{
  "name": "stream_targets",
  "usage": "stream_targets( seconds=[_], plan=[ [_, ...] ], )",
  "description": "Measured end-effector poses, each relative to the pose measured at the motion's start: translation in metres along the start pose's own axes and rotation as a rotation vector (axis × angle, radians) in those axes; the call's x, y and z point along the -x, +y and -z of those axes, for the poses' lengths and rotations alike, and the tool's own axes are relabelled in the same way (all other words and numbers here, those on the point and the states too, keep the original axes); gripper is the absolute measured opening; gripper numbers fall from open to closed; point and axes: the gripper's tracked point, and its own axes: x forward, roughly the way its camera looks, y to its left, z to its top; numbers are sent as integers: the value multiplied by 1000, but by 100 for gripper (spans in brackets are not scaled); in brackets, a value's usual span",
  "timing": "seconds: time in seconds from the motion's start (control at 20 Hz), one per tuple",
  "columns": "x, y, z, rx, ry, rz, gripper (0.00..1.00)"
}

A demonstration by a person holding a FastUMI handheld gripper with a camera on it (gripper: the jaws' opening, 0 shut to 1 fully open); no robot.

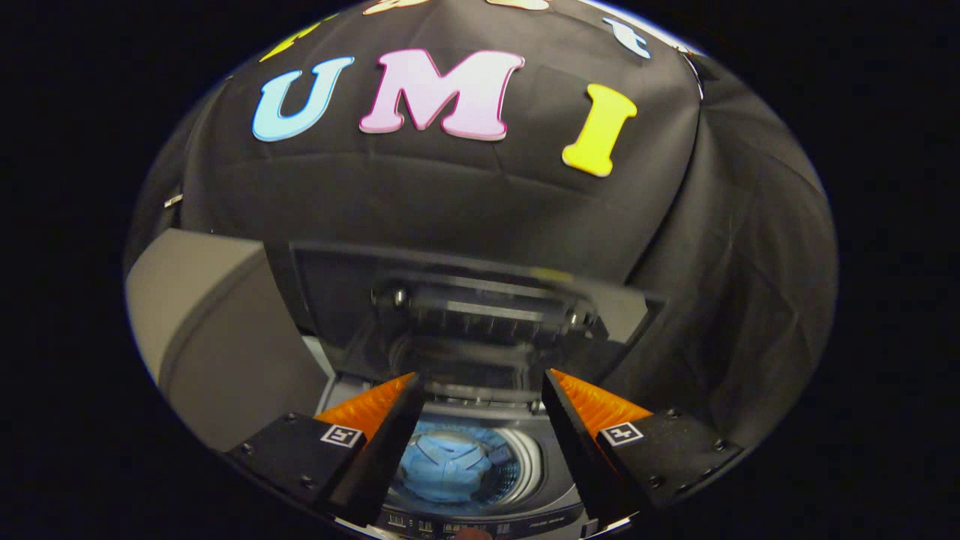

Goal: Put the clothes into the washing machine and then close the washing machine lid.

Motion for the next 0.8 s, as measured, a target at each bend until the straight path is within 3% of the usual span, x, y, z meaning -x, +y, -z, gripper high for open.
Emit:
stream_targets(
  seconds=[0.15, 0.3, 0.55, 0.8],
  plan=[
    [-5, -9, -52, -10, -74, 13, 99],
    [-28, -12, -80, -46, -68, 10, 99],
    [-71, -15, -79, -83, -1, 0, 99],
    [-78, -12, -69, -184, 37, -39, 99]
  ],
)
